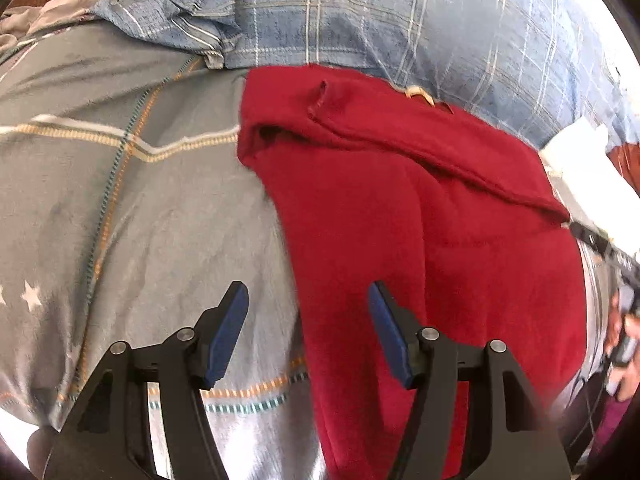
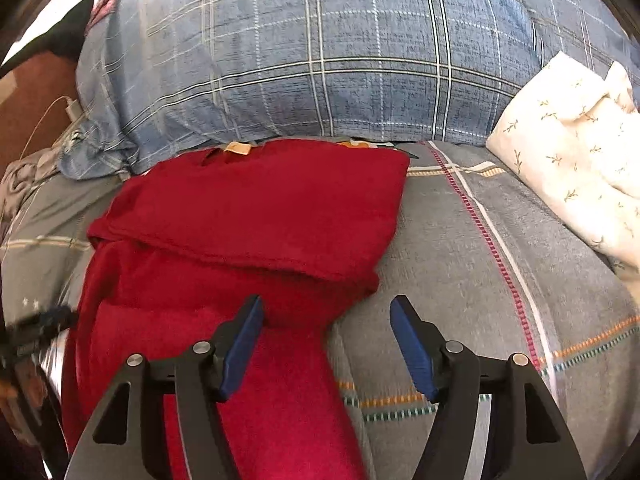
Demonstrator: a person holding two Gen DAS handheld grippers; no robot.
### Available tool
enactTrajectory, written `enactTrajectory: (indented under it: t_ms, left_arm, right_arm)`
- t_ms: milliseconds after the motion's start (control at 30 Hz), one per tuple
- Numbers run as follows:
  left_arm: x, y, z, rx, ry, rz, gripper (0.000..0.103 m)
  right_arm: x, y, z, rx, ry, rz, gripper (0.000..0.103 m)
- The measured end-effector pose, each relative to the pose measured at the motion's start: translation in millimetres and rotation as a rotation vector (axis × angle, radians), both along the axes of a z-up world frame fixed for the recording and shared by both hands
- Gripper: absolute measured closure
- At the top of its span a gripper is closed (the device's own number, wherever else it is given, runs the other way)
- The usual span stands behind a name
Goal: Fold small clothes
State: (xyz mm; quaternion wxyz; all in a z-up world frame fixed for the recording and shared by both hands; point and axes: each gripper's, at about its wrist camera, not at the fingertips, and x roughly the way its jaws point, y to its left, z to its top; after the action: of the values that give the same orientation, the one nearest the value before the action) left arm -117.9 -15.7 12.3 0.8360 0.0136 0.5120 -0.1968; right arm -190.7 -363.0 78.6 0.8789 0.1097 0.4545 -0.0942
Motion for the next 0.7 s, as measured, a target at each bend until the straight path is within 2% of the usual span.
enactTrajectory:
  t_ms: [167,233,267,300,333,400,433,467,533,633,667,700]
  left_arm:
    - [-14.0,0.3,-6.6,0.01,0.029,-0.022,0.042]
    - [-17.5,3.0,-6.6,0.004,0.034,-0.02,0.042]
    - [-19.2,4.8,-6.6,0.001,0.036,-0.019,0.042]
    - [-20.1,6.2,-6.8,0.0,0.039,-0.019,0.042]
    - [-20.9,7.5,-6.7,-0.001,0.041,-0.019,0.042]
    - [-22.6,9.5,-6.0,-0.004,0.047,-0.017,0.042]
    - [-23.4,10.5,-5.7,-0.006,0.049,-0.016,0.042]
    - [-24.7,11.8,-5.4,-0.01,0.054,-0.016,0.042]
    - [-27.1,13.4,-5.4,-0.017,0.061,-0.018,0.042]
    - [-30.5,14.6,-6.2,-0.021,0.066,-0.026,0.042]
    - [-32.2,14.9,-6.0,-0.02,0.066,-0.029,0.042]
    - [-33.1,15.4,-5.6,-0.02,0.066,-0.032,0.042]
  right_arm:
    - [25.5,-22.4,-24.4,0.014,0.064,-0.085,0.036]
    - [30.0,-25.5,-26.2,-0.018,0.026,-0.088,0.04]
    - [33.5,-24.0,-27.3,-0.047,0.033,-0.075,0.055]
    - [34.7,-21.4,-26.8,-0.056,0.028,-0.052,0.076]
    - [35.6,-17.5,-25.1,-0.05,0.013,-0.025,0.084]
    - [37.1,-8.6,-18.9,-0.139,-0.002,-0.013,0.096]
    - [37.9,-5.5,-14.9,-0.205,-0.013,-0.013,0.096]
    - [37.7,-7.9,-10.1,-0.226,-0.034,-0.023,0.096]
    - [39.3,-22.3,-7.8,-0.153,-0.041,-0.045,0.096]
    - [42.1,-35.8,-23.8,-0.119,0.001,-0.08,0.095]
    - [40.4,-36.2,-25.1,-0.103,0.0,-0.082,0.092]
    - [36.1,-37.7,-23.4,-0.072,-0.007,-0.083,0.08]
